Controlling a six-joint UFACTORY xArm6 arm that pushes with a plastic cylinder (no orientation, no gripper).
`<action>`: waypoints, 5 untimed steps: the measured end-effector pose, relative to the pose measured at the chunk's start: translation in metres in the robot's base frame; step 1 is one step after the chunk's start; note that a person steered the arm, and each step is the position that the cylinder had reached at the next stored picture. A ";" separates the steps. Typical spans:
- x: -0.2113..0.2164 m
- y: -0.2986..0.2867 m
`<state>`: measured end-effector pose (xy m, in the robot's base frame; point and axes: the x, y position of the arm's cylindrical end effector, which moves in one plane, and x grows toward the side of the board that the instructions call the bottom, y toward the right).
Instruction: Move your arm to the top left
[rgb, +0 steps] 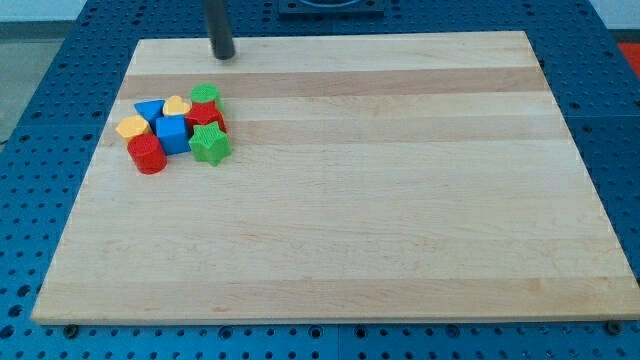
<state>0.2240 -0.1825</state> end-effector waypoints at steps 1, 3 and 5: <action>0.000 -0.036; 0.000 -0.087; 0.001 -0.122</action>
<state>0.2253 -0.3047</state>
